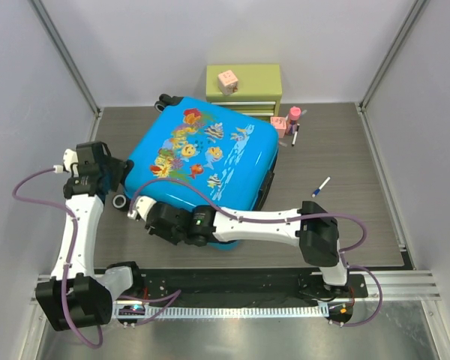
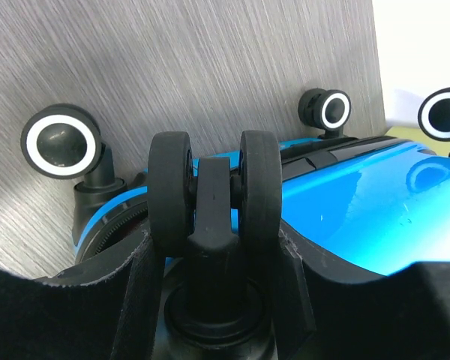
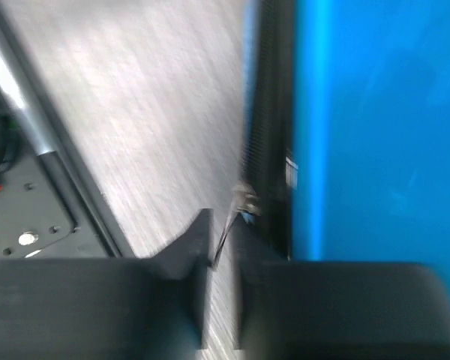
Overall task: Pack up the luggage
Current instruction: Zip the luggage at the center of the board.
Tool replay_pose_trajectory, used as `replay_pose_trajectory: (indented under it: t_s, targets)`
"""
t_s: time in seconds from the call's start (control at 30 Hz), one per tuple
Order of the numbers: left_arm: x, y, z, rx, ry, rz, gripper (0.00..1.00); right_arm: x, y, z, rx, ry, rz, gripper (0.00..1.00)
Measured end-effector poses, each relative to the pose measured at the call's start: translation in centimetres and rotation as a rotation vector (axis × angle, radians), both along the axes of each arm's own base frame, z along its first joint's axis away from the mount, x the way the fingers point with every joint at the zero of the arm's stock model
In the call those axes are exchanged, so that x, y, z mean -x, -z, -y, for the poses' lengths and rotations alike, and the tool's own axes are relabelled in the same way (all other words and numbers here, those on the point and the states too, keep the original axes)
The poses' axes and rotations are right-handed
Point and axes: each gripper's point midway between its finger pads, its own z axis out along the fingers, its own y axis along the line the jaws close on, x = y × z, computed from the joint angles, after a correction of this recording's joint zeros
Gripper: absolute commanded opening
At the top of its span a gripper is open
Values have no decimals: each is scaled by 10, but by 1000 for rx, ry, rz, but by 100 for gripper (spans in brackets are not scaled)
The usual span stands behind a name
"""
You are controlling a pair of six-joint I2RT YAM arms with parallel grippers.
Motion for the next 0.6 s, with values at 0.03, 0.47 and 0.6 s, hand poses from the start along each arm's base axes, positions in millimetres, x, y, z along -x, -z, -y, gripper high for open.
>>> replay_pose_trajectory:
  t_s: [0.03, 0.47, 0.6]
  targets:
    - [0, 0, 0, 2, 2, -1, 0, 3, -1, -3, -3, -29, -6, 53]
    - [6, -7, 35, 132, 108, 29, 0, 53, -137, 3, -331, -195, -16, 100]
    - [7, -9, 36, 129, 117, 27, 0, -7, -177, 71, -409, 79, -12, 100]
